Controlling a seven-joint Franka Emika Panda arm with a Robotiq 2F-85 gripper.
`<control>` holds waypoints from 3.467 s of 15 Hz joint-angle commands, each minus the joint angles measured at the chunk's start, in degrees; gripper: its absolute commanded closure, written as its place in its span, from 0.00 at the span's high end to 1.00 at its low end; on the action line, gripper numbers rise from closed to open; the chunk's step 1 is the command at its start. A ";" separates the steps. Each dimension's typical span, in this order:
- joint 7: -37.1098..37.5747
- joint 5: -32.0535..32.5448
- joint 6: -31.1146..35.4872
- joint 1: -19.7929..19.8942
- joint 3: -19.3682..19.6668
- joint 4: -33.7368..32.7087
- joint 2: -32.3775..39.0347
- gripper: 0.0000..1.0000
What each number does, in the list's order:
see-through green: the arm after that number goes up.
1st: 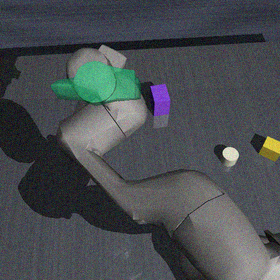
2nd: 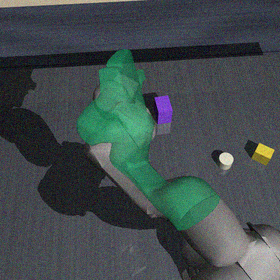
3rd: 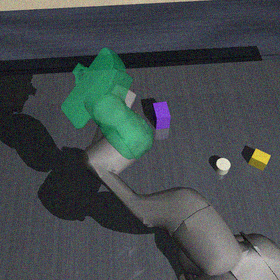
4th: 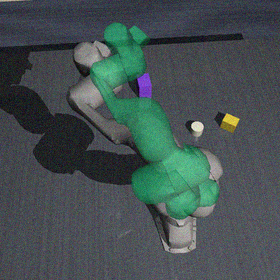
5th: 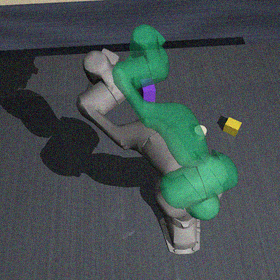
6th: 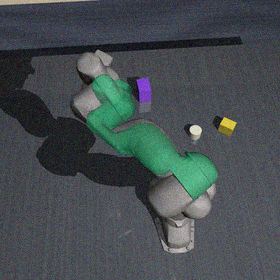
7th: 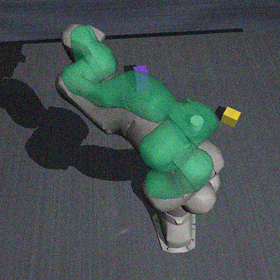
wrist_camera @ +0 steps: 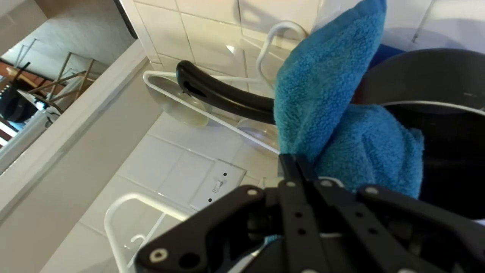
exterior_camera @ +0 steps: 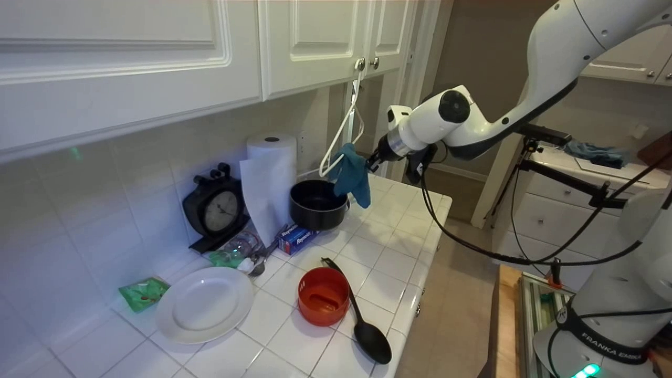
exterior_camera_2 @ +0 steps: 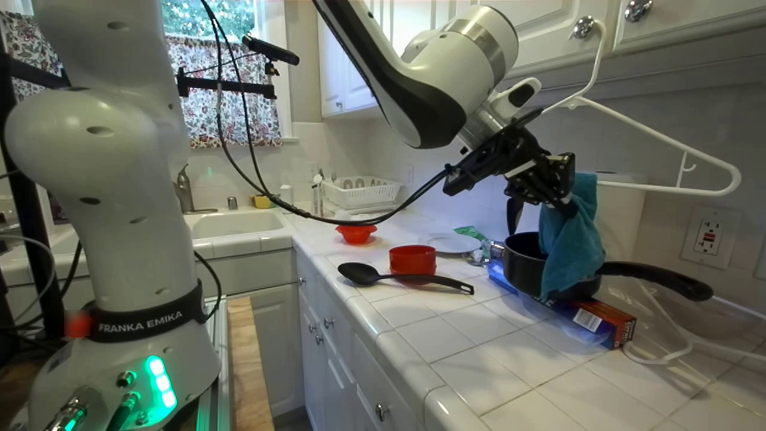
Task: Hang the blue towel on the white hanger.
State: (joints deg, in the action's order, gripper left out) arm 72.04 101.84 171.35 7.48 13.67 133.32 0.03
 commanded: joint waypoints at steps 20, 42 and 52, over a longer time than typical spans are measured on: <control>-24.53 -32.31 -7.79 -3.07 -0.73 -0.61 -8.92 0.04; -23.17 -33.50 -18.91 -4.86 -2.73 -2.78 -8.12 1.00; -32.17 -41.52 -22.95 -3.45 -5.87 -0.11 -10.39 1.00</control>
State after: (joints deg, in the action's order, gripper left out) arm 43.99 64.45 150.39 3.05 9.60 130.62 -7.23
